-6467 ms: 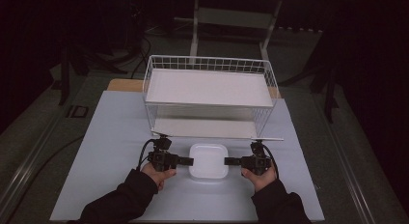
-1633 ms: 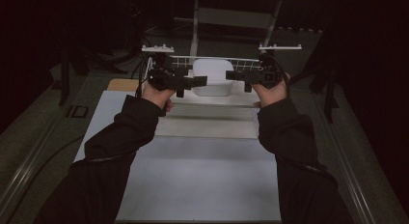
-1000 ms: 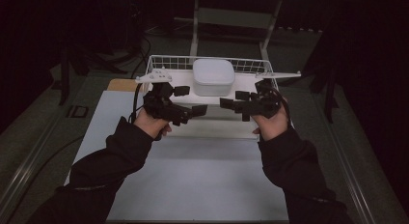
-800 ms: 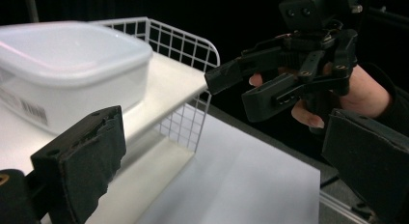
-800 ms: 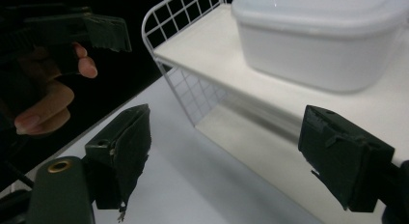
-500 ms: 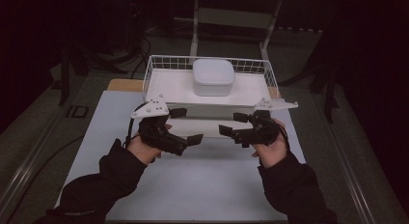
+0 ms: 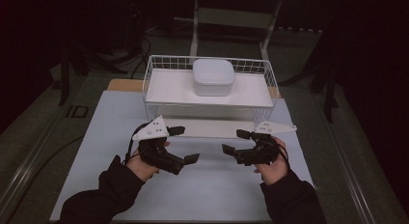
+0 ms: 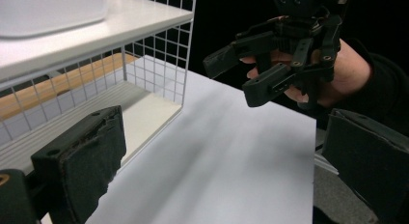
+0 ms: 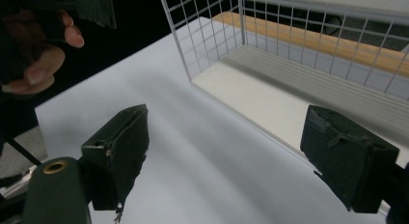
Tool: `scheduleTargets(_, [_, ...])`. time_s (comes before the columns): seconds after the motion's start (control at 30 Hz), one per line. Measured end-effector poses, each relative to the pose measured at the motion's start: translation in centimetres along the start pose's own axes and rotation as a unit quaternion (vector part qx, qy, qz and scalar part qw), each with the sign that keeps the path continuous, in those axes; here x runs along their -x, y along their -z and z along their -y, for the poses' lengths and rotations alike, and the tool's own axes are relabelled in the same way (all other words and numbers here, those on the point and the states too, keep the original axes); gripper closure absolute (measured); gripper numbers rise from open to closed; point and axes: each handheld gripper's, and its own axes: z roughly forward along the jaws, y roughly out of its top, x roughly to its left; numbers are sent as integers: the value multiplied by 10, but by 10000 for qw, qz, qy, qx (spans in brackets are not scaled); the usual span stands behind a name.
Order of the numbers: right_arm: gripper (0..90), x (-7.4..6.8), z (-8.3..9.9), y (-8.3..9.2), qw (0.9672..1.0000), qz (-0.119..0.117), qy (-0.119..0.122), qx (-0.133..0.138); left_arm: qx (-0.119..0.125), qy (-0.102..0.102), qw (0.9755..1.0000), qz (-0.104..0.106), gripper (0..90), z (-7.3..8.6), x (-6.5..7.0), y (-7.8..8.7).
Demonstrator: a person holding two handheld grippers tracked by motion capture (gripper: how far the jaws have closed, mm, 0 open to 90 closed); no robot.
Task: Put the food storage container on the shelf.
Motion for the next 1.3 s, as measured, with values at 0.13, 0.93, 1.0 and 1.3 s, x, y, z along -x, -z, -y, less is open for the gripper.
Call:
scheduleTargets(0.13, [166, 2, 12, 1, 10000, 62, 56, -11, -77, -14, 10000, -2, 14, 9, 1, 0])
scheduleTargets(0.93, [151, 9, 82, 14, 9987, 366, 75, -354, -630, 66, 9970, -453, 14, 88, -4, 8])
scheduleTargets(1.0, [151, 12, 87, 17, 9986, 392, 55, -358, -628, 40, 9968, -486, 14, 91, -5, 9])
scheduleTargets(1.3, [151, 18, 106, 30, 9977, 570, 33, -376, -769, 60, 9949, -651, 13, 109, -10, 14])
